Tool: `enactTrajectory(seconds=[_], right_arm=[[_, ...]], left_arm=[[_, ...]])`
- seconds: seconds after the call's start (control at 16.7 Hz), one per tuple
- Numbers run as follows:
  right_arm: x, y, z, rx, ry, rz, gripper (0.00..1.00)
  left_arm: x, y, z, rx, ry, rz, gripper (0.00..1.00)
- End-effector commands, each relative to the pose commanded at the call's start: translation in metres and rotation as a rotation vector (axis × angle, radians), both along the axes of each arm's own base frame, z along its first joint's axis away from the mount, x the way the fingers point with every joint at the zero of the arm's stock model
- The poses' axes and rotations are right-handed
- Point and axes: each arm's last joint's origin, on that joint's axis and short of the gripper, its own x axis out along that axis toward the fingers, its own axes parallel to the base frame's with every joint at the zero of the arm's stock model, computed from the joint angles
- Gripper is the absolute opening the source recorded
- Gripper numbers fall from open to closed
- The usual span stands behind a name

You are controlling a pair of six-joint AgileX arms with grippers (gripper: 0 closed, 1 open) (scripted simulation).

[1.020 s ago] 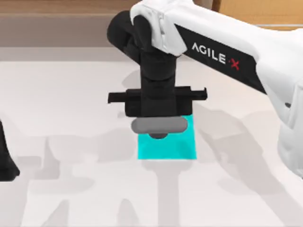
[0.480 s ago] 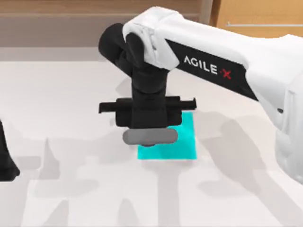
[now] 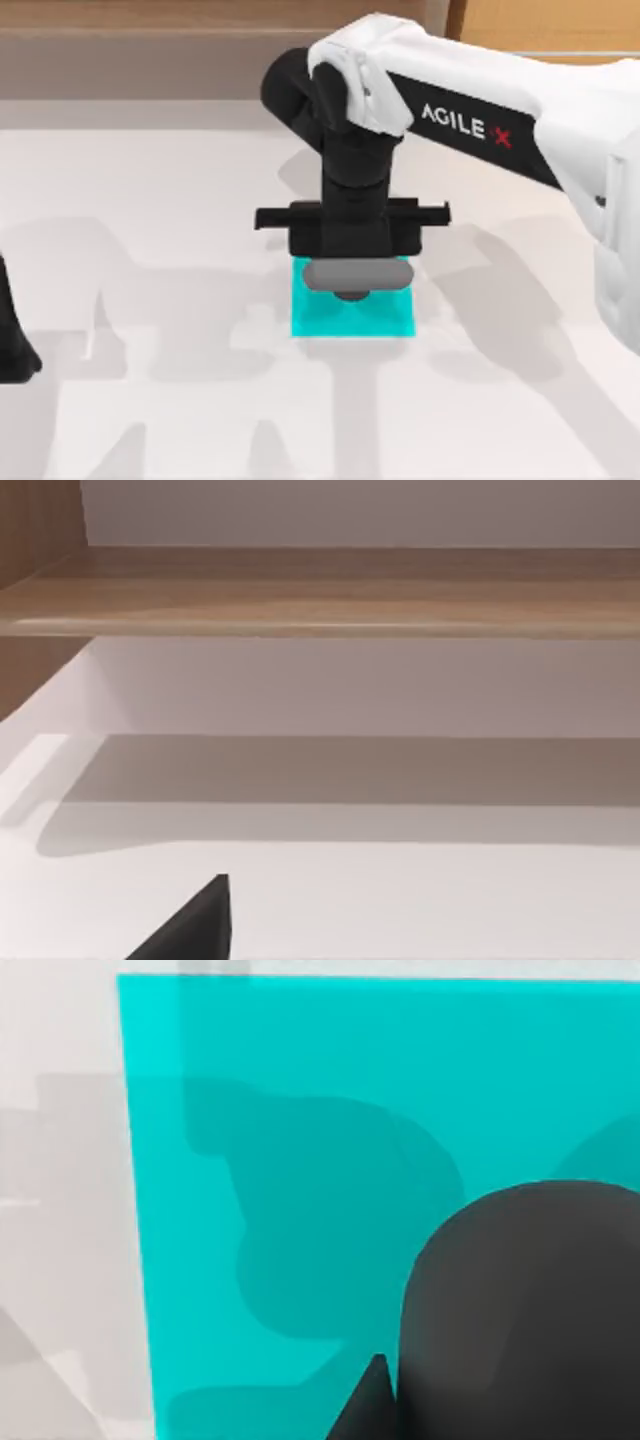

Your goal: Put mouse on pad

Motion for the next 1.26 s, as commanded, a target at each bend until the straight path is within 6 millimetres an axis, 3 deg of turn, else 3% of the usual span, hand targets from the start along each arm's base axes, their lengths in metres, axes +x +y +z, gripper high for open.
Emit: enactTrajectory(seconds=[0.12,0.9,1.26], right_arm=[[0.0000,0.0000,0.0000,0.000,0.000,0.000,0.00],[0.0000,0.0000,0.0000,0.000,0.000,0.000,0.98],[0.0000,0.0000,0.0000,0.000,0.000,0.000,1.00]], left_arm=[[0.0000,0.0000,0.0000,0.000,0.000,0.000,1.00],[0.0000,0.0000,0.0000,0.000,0.000,0.000,1.00],[0.0000,0.0000,0.0000,0.000,0.000,0.000,1.00]])
